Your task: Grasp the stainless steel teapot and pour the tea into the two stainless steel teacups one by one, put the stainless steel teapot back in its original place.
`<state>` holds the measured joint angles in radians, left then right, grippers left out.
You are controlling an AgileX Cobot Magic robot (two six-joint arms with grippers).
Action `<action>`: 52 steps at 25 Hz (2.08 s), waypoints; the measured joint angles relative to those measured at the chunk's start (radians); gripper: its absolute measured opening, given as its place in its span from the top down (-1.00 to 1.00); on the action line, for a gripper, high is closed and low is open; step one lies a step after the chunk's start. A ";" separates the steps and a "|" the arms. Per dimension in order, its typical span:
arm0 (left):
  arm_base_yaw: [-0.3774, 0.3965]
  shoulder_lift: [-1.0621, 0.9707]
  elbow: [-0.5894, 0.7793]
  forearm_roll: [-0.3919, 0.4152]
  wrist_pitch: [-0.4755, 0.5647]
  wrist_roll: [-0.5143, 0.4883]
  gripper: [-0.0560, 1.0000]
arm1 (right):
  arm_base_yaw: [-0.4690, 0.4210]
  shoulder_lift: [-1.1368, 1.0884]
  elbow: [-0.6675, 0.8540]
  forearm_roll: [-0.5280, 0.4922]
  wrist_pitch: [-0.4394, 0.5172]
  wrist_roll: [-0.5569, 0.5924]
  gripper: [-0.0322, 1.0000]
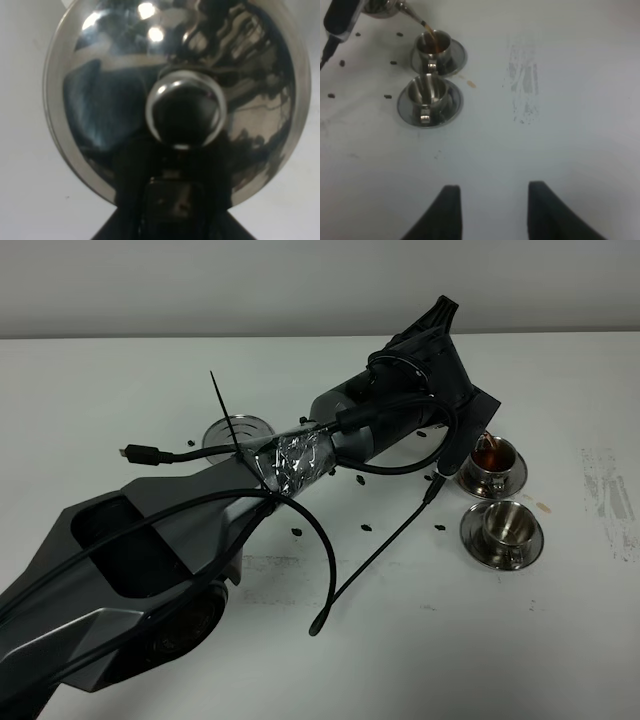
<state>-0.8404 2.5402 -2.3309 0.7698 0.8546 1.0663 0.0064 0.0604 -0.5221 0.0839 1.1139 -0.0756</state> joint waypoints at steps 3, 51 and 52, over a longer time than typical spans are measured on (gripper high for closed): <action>0.000 0.002 0.000 0.000 -0.001 0.034 0.55 | 0.000 0.000 0.000 0.000 0.000 0.000 0.34; -0.004 0.008 0.000 -0.010 -0.011 0.020 0.55 | 0.000 0.000 0.000 0.000 0.000 0.000 0.34; 0.000 0.008 0.000 -0.023 -0.002 0.017 0.55 | 0.000 0.000 0.000 0.000 0.000 0.000 0.34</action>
<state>-0.8404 2.5486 -2.3309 0.7466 0.8527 1.0835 0.0064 0.0604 -0.5221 0.0839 1.1139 -0.0756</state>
